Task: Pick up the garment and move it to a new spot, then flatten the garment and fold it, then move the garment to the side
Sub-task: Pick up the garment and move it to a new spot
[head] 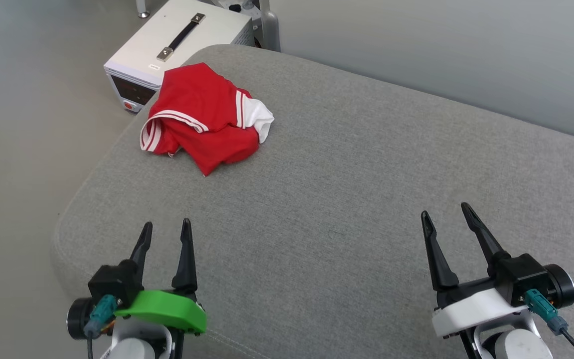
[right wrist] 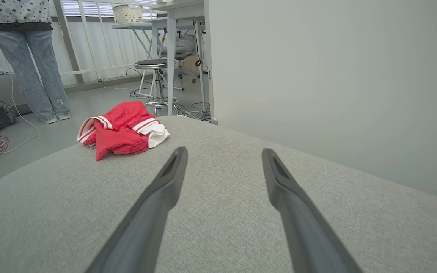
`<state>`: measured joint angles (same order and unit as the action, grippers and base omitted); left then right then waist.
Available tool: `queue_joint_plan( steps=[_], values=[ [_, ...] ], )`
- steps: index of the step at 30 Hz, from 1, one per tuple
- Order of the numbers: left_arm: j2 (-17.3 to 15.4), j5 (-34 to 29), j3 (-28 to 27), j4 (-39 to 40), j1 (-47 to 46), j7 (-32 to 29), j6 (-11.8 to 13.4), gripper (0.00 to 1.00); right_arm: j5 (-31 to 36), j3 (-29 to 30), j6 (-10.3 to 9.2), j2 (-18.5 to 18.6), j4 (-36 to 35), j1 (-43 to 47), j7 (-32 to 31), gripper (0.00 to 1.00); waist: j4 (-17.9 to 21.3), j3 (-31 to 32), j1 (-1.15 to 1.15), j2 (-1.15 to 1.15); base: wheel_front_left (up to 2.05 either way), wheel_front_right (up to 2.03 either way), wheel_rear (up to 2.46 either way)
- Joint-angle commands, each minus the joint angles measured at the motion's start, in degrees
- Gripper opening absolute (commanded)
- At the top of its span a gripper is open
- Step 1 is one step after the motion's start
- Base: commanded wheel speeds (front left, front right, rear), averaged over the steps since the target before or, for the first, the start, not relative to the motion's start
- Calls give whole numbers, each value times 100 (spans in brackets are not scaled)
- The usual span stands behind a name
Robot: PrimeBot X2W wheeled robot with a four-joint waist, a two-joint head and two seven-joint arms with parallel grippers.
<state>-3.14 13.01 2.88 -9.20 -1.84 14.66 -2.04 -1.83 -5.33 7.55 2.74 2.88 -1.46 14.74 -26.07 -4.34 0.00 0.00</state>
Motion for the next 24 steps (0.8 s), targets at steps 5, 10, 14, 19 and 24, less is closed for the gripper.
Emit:
queue_joint_plan(
  steps=[5, 10, 14, 19, 24],
  values=[
    [-166, -84, -200, -458, -882, 34, -308, 100, 255, -41, -6, 14, -220, -286, 26, 100, 501, -735, 0, 0, 0, 0, 0],
    [-716, 139, -225, -1265, -2067, -277, -473, 100, 442, -67, -6, 41, -401, -472, 26, 100, 805, -1260, 0, 0, 0, 0, 0],
    [-1221, 395, 34, -1712, -3019, -1122, -532, 100, 491, -95, -6, 144, -544, -634, 10, 100, 1002, -1646, 0, 0, 0, 0, 0],
    [-1887, 1169, 667, -2073, -3983, -2432, -542, 100, 520, -83, -6, 202, -792, -818, -31, 100, 1259, -2082, 0, 0, 0, 0, 0],
    [-2448, 1953, 1075, -2362, -4549, -3334, -543, 100, 535, -150, -6, 235, -902, -934, -40, 100, 1498, -2446, 0, 0, 0, 0, 0]
  ],
)
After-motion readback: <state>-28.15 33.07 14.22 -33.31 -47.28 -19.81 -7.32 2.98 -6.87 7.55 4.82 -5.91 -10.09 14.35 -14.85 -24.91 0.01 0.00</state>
